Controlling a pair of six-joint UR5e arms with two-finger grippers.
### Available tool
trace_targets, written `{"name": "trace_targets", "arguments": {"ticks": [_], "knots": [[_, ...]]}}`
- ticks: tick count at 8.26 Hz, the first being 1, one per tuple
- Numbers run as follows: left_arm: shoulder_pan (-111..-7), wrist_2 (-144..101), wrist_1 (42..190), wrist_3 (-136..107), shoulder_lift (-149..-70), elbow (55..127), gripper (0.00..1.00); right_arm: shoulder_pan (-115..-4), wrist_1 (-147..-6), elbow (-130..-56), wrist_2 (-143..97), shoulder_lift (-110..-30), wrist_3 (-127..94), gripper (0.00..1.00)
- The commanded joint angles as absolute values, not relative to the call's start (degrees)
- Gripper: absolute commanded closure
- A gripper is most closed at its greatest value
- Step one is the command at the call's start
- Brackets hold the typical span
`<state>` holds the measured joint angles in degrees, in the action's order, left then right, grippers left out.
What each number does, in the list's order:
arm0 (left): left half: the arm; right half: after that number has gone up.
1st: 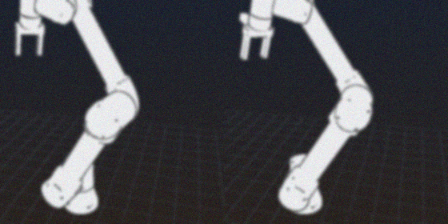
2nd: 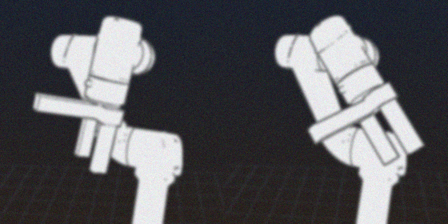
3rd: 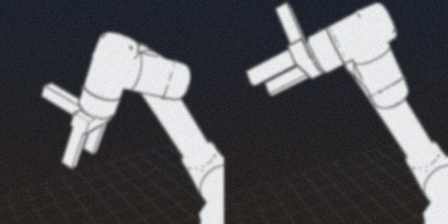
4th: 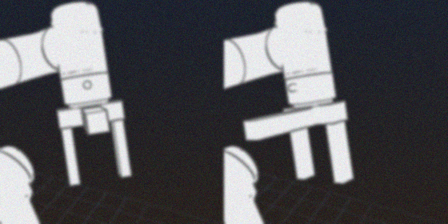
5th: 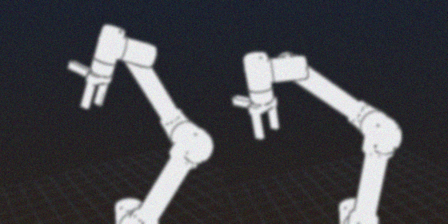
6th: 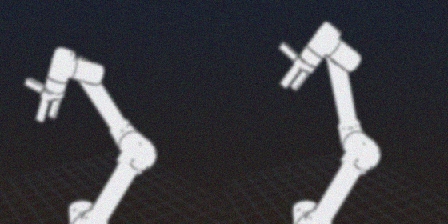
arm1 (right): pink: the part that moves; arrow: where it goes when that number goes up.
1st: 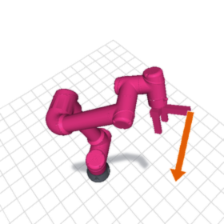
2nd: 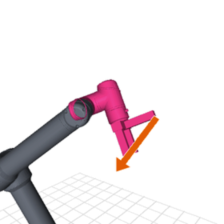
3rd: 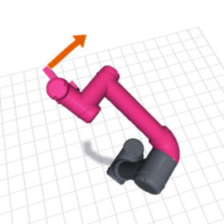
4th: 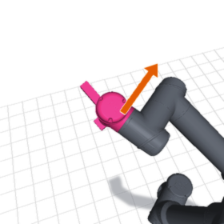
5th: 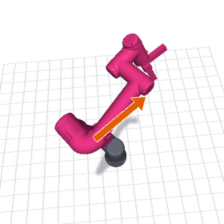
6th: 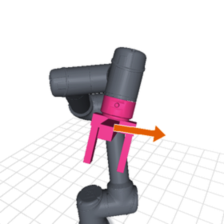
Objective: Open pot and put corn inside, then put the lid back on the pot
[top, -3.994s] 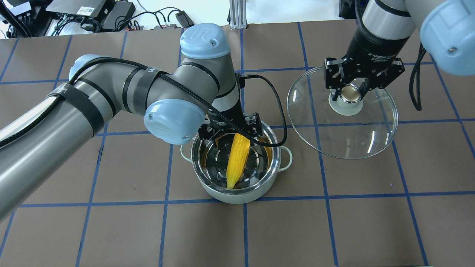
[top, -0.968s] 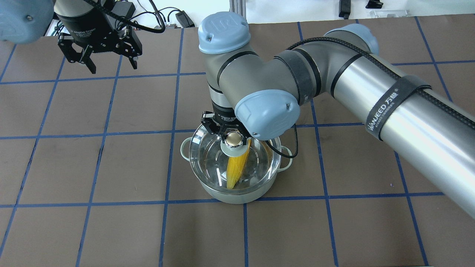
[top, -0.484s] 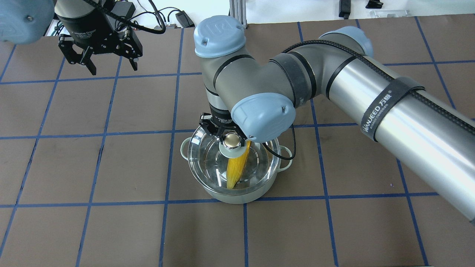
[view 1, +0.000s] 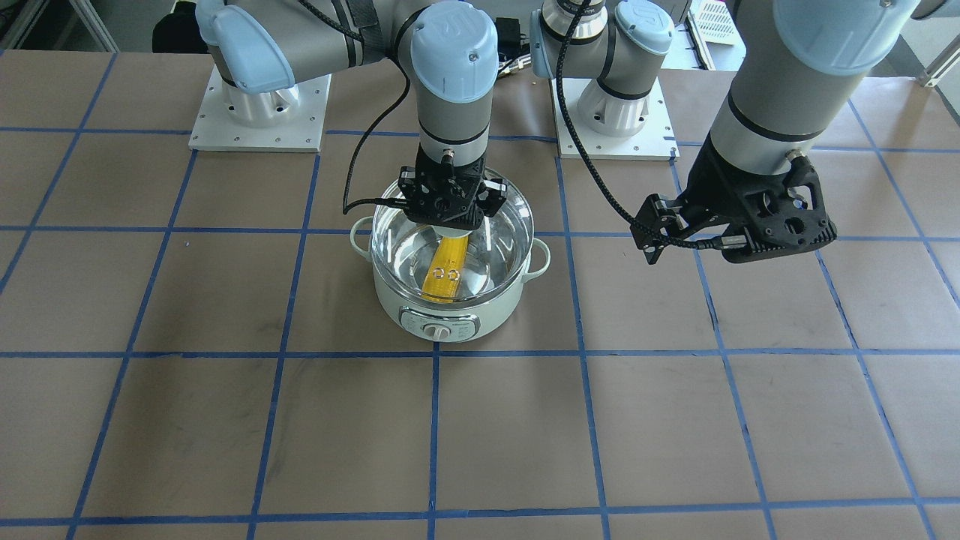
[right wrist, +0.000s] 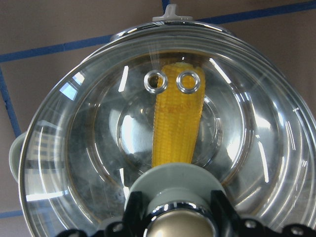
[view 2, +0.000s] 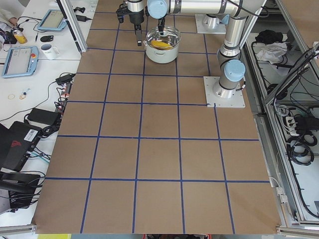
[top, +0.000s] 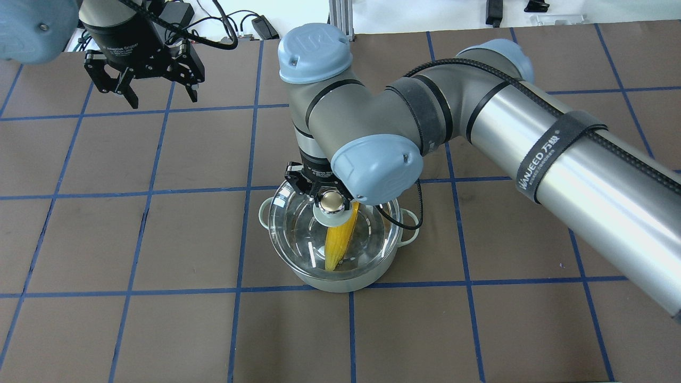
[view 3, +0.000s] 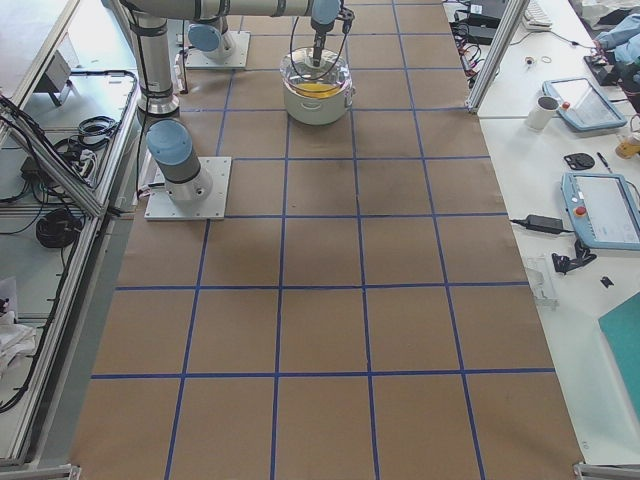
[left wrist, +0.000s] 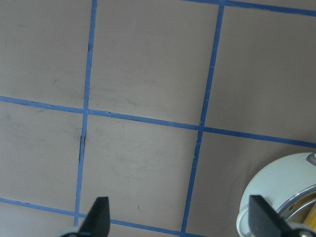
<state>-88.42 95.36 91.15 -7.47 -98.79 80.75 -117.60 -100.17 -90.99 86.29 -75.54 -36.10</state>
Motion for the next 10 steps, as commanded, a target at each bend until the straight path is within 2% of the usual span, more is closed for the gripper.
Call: {"name": "trace_targets", "arguments": {"ticks": [1, 3, 7, 10], "knots": [[-88.4, 95.4, 91.3, -7.5, -98.7, 80.7, 0.0, -117.6, -100.2, -91.1, 86.2, -75.4, -36.1, 0.47], [-88.4, 95.4, 91.4, -7.5, -98.5, 80.9, 0.0, -117.6, -100.2, -91.1, 86.2, -75.4, -36.1, 0.44], [-88.4, 95.4, 91.3, -7.5, -98.5, 81.0, 0.0, -117.6, -100.1, -91.1, 86.4, -75.4, -36.0, 0.18], [-88.4, 95.4, 91.3, -7.5, -98.6, 81.0, 0.0, -117.5, -100.2, -91.0, 86.7, -75.9, -35.9, 0.18]]}}
